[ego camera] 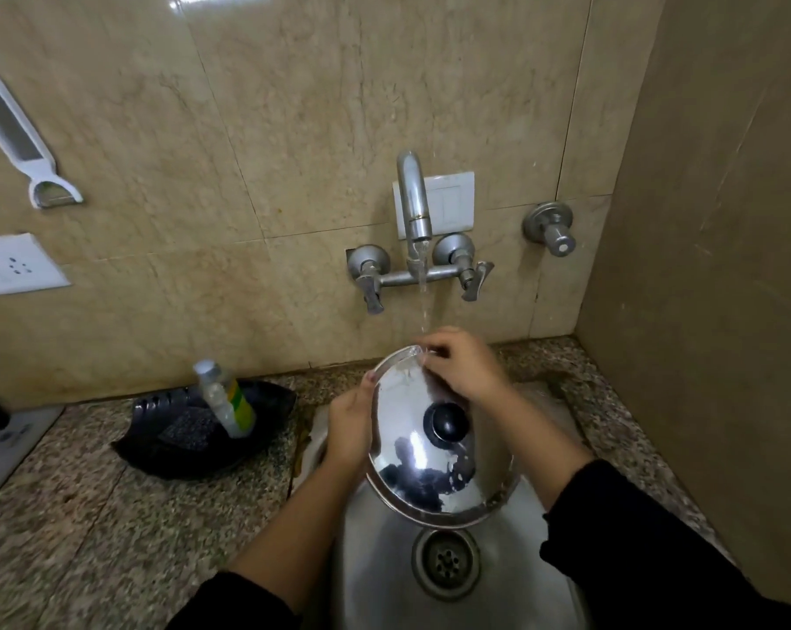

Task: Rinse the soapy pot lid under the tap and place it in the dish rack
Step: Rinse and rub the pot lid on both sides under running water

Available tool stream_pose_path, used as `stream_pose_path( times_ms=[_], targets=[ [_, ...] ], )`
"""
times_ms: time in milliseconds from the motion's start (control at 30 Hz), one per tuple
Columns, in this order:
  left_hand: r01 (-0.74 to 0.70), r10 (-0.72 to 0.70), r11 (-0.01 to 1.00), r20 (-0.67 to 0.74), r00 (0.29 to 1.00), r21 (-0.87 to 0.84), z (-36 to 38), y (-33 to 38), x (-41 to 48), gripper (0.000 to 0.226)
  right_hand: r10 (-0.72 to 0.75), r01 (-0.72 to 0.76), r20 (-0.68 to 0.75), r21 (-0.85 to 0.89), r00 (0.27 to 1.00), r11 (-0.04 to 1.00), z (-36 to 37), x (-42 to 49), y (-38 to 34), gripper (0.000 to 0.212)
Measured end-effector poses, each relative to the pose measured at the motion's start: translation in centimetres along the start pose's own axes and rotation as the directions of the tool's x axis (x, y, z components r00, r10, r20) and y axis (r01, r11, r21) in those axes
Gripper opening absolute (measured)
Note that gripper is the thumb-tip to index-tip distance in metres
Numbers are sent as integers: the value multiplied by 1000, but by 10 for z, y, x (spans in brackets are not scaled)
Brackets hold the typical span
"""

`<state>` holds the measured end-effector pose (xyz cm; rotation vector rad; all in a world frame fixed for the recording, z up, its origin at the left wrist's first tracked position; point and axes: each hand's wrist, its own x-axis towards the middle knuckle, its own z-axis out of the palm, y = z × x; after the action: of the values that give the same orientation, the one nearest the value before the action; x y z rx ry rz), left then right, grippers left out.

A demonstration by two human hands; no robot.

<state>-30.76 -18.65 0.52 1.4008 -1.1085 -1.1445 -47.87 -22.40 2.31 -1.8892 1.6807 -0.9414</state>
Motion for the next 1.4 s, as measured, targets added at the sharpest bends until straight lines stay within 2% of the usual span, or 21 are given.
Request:
stream_pose_path(
  times_ms=[67,100,133,200,267,300,367,433,533,567,633,700,733,800,933,1033,1100,1233,1300,1400],
  targets=[
    [-53,53,999,17,998,11,6,3,-6,38,-156,163,103,-57,982,985,7,-4,-15,31],
    [-65,65,998,4,998,5,6,3,-8,37,-180,185,70,-69,981,980,7,-3,-13,29],
    [-70,70,997,-17,997,-12,5,2,-8,37,-152,151,-30,-28,988,988,4,-2,-6,26],
    [-30,22,993,-68,997,-111,1,0,-8,38,85,-40,-225,197,971,980,-6,-1,10,21],
    [72,-93,968,-78,993,-239,-3,2,-6,36,279,-175,-198,424,940,889,-13,3,21,19],
    [130,-148,956,-49,988,-262,-5,3,-4,36,305,-205,-161,448,939,870,-14,5,23,19],
    [152,-144,981,69,987,-118,-9,5,2,38,295,-210,-135,437,946,875,-19,8,24,21],
    [59,-67,996,139,988,64,-12,8,7,41,235,-175,-78,454,969,874,-26,12,21,21],
    [1,-14,996,158,987,84,-13,16,12,39,87,-113,88,355,992,928,-27,15,1,22],
    [-15,1,996,167,986,83,-13,18,13,38,54,-79,94,283,994,956,-22,16,-5,20],
    [-19,7,996,139,990,84,-11,15,13,37,-22,22,12,47,1000,999,-11,12,-8,23],
    [-8,4,998,68,998,55,-10,7,13,38,-146,143,-7,-179,989,973,-4,-1,-5,33],
    [2,-3,999,29,1000,37,-10,4,12,38,-189,187,12,-226,982,956,-4,-8,1,38],
    [29,-29,1000,-33,999,0,-12,-1,11,36,-187,188,30,-267,982,945,-5,-23,15,44],
    [123,-139,987,-158,978,-102,-12,-1,13,37,-70,80,41,-334,997,939,-1,-51,39,56],
    [175,-200,976,-215,956,-130,-6,-1,13,43,-158,193,130,-322,979,927,10,-65,39,59],
    [204,-237,967,-244,940,-151,-3,1,12,44,-150,192,149,-326,977,926,12,-70,48,56],
    [237,-289,952,-313,905,-195,-9,-5,15,46,-62,61,10,-378,998,924,14,-86,56,55],
    [251,-308,946,-328,893,-205,-10,-7,16,48,-148,159,59,-343,987,926,25,-94,45,50],
    [242,-305,948,-369,878,-208,-5,-6,16,46,-308,354,192,-297,932,887,37,-96,32,48]
  ],
)
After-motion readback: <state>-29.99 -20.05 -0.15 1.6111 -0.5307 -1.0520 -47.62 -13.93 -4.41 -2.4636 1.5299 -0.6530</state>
